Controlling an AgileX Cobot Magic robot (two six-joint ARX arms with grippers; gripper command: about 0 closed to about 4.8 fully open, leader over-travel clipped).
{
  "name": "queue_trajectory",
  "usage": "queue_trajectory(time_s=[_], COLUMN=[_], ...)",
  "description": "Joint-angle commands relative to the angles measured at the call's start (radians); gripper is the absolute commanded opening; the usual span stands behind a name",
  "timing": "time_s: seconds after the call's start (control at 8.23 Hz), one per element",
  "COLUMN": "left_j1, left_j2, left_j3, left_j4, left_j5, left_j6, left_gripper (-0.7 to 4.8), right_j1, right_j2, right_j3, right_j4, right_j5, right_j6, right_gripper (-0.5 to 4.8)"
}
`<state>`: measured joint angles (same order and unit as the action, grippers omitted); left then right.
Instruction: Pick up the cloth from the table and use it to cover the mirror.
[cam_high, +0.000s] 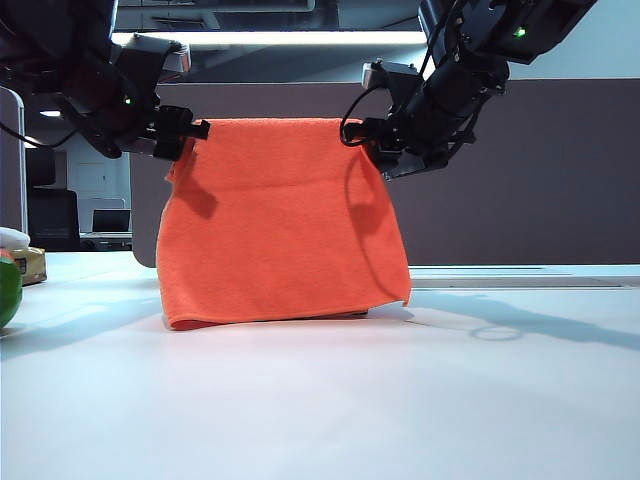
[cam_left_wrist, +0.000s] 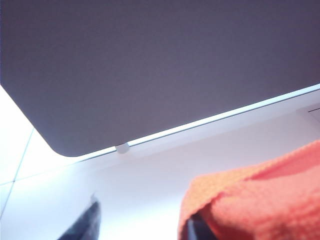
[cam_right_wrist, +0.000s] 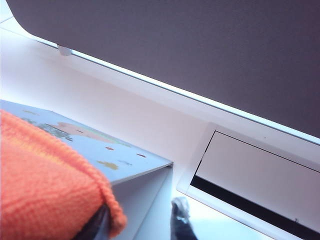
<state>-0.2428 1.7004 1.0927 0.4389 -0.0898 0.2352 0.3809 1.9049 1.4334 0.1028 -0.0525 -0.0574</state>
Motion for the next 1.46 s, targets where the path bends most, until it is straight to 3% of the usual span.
queue_trajectory(time_s=[0.12,0.36,0.61,0.73,1.21,1.46], left_j1=[0.003,0.014,0.016,0.016,0.016,0.016], left_j2=[-0.001,-0.002,-0.002,-0.002,-0.005,-0.019], left_j3=[0.005,0.005,0.005,0.005,0.005,0.004], left_j4=[-0.036,-0.079,-0.087,-0.087,-0.087,-0.093], left_j5=[-0.114,-0.200,-0.209,-0.209,-0.212,-0.269], left_j6=[0.032,0.045,0.045,0.042,0.042,0.042], left_gripper=[2.20,2.20,2.14,2.09,2.05,1.89], right_j1=[0.001,0.001,0.002,0.007,0.006,0.006], right_j2=[-0.005,-0.011,-0.037,-0.097,-0.158,-0.177], right_j3=[0.002,0.002,0.002,0.002,0.002,0.003], right_j4=[-0.024,-0.027,-0.054,-0.053,-0.047,-0.053], right_j5=[0.055,0.180,0.185,0.181,0.181,0.182], right_j6=[-0.003,-0.002,-0.002,-0.003,-0.003,-0.003], right_gripper=[1.54,1.54,1.77,2.35,2.35,2.34])
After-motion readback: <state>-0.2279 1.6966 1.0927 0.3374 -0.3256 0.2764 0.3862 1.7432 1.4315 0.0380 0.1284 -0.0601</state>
